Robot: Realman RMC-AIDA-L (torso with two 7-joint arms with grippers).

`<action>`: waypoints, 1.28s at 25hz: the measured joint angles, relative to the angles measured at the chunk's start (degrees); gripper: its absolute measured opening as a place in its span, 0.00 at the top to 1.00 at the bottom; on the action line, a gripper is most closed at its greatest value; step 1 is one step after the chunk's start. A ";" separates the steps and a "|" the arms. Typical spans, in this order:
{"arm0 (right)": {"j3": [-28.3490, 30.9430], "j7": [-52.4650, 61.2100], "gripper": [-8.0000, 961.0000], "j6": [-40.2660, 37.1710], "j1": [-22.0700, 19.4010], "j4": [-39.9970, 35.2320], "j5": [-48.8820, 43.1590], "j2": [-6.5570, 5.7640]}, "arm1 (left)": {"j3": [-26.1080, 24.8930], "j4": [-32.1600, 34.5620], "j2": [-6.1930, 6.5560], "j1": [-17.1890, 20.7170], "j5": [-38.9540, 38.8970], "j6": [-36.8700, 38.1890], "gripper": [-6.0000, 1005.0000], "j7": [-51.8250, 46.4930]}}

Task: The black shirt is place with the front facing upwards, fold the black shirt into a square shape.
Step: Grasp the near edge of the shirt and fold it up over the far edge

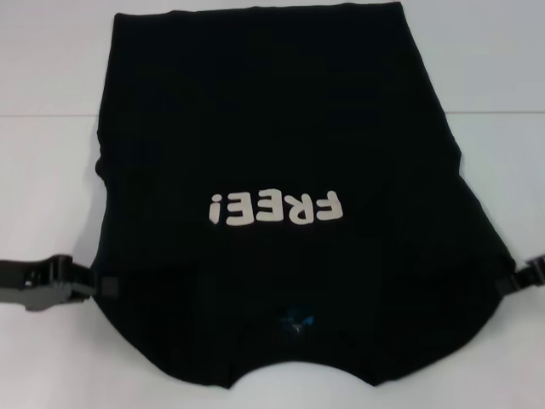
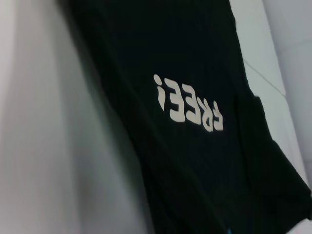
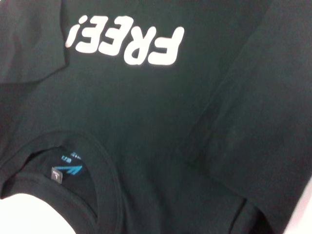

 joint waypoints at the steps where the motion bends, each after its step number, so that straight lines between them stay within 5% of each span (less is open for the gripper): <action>1: 0.17 -0.58 0.94 -1.08 -0.52 -0.09 0.04 -0.38 | 0.00 -0.11 0.04 0.29 0.14 1.06 0.95 0.01; 8: 0.96 -4.47 0.94 -8.49 -4.26 -0.18 0.04 -1.98 | 0.07 -0.29 0.27 1.04 4.64 9.58 0.94 0.72; 18: 0.54 -6.77 0.94 -13.42 -6.63 0.57 -1.88 -1.71 | 2.25 -0.66 0.37 0.38 12.03 14.63 0.94 2.44; 23: 2.81 -6.80 0.94 -11.86 -6.17 1.61 -1.55 -1.09 | 0.72 -0.82 0.18 -1.02 11.02 11.72 0.94 2.50; 32: 16.84 -6.26 0.94 -3.17 -5.01 7.67 14.35 -2.25 | -11.51 -1.79 0.08 -2.94 -2.55 -4.27 0.93 3.07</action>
